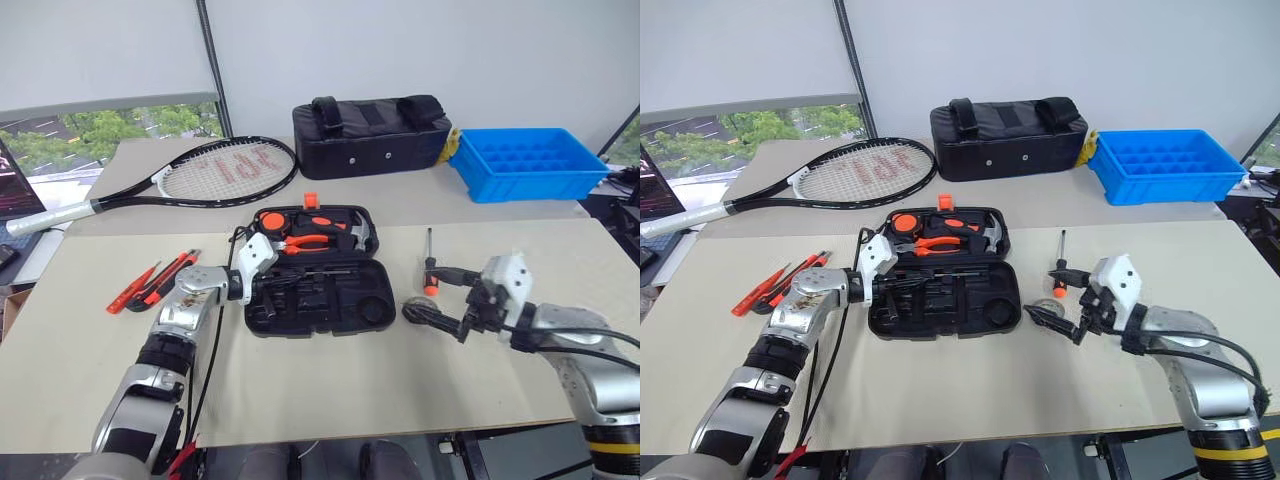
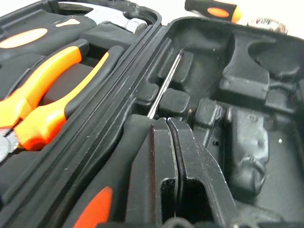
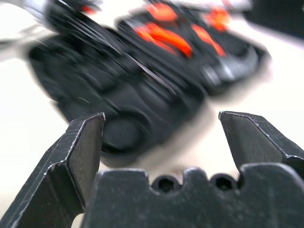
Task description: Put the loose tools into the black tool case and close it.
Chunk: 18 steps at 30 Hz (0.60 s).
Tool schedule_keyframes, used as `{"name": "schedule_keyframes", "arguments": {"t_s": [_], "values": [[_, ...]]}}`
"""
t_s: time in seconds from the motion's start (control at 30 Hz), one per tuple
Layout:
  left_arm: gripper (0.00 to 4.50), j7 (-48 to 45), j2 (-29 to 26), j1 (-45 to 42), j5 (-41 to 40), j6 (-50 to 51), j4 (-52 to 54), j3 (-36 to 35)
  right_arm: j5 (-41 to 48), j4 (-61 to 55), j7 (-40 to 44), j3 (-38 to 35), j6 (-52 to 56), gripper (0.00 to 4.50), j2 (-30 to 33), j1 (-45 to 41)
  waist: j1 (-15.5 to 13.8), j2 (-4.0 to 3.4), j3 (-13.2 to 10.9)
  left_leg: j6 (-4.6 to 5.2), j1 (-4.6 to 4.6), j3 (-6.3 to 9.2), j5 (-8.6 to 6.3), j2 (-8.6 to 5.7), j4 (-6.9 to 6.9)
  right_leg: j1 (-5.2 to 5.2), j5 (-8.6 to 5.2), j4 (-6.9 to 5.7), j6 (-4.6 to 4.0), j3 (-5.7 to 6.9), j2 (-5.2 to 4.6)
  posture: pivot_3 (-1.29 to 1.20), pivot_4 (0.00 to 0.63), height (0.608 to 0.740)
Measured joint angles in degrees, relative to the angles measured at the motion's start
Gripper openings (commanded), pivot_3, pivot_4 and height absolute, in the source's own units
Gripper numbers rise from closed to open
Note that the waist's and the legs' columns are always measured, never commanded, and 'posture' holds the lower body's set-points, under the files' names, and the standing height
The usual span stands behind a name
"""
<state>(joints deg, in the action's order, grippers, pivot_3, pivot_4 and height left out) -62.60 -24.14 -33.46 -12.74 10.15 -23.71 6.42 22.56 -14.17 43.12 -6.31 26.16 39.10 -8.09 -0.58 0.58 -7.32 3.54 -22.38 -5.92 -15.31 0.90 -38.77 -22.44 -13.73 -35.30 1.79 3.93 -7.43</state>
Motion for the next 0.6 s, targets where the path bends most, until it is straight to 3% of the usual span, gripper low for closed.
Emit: {"name": "schedule_keyframes", "arguments": {"t_s": [0.2, 0.3, 0.53, 0.6], "values": [[0.08, -0.62, -2.09, 2.51, -7.22, 7.46, 12.52, -3.99, -4.4, 2.46, -12.24, 0.68, 9.68, 4.43, -2.27, -5.66, 0.09, -0.01, -0.02, -0.35, -0.06, 0.0, 0.21, 0.0, 0.04, -0.06, 0.0, 0.04, 0.0, 0.0, 0.02, 0.0, 0.15, 0.74], [0.85, -0.81, -5.94, 3.47, -11.27, 12.63, 19.7, -7.01, -4.48, 3.17, -17.3, 0.34, 15.78, 4.43, -5.76, -7.92, 0.4, -0.02, -0.03, -0.38, -0.09, 0.01, 0.22, 0.01, 0.07, -0.08, 0.0, 0.06, -0.01, -0.01, 0.04, 0.0, 0.15, 0.74], [3.31, -6.83, -16.8, 4.93, -17.44, 19.53, 31.85, -8.08, -5.67, 5.56, -24.4, 1.03, 24.6, 4.43, -10.9, -12.09, 0.63, -0.12, -0.1, -0.44, -0.11, -0.02, 0.26, -0.03, 0.09, -0.09, -0.02, 0.08, 0.02, 0.0, 0.06, 0.0, 0.15, 0.74], [4.0, -8.99, -19.45, 4.72, -19.66, 21.28, 34.21, -8.57, -6.07, 6.68, -25.41, 1.26, 26.08, 3.94, -11.71, -13.61, 0.74, -0.14, -0.12, -0.49, -0.12, -0.03, 0.29, -0.02, 0.1, -0.13, -0.02, 0.08, 0.02, -0.01, 0.08, 0.0, 0.15, 0.74]]}}
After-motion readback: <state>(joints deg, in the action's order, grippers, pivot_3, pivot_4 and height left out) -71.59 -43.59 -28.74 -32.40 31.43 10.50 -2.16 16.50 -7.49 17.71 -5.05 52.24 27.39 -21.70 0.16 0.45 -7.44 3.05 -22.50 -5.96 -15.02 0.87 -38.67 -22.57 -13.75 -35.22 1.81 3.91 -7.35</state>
